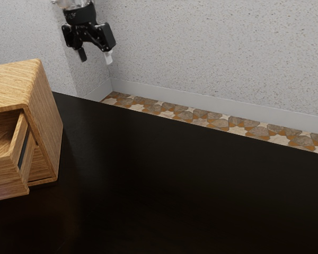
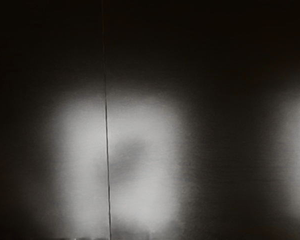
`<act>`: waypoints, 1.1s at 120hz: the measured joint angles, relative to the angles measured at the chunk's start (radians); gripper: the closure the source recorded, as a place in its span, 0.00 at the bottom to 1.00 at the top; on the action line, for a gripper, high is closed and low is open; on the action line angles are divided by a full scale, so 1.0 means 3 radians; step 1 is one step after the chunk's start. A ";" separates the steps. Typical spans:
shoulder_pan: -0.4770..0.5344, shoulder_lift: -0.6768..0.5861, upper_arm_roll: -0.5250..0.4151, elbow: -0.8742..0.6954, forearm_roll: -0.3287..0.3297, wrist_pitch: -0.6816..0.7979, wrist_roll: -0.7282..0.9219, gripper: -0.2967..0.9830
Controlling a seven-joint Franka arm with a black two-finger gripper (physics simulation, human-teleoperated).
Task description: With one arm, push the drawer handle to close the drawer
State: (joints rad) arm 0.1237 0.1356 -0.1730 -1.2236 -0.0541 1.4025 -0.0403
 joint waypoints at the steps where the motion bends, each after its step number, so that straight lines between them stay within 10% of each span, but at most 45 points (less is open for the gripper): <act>1: 0.0010 0.0004 0.0006 -0.0023 -0.0004 0.0012 -0.0010 0.23; 25: 0.0122 -0.0432 0.0176 -0.0826 -0.0159 0.0127 -0.0193 0.24; 45: 0.0888 -0.2826 -0.0508 -0.2805 -0.0484 0.0059 -0.0381 0.29; 59: 0.1634 -0.3722 -0.0579 -0.3311 -0.0626 -0.0258 -0.0513 0.41; 95: 0.1709 -0.4505 0.0502 -0.4142 0.0412 -0.0529 -0.0507 0.63; 132: 0.1401 -0.4271 0.0583 -0.4609 0.0628 -0.0029 -0.0425 0.70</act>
State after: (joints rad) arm 0.5438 -1.1456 0.0020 -2.6064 0.1342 1.3939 -0.1677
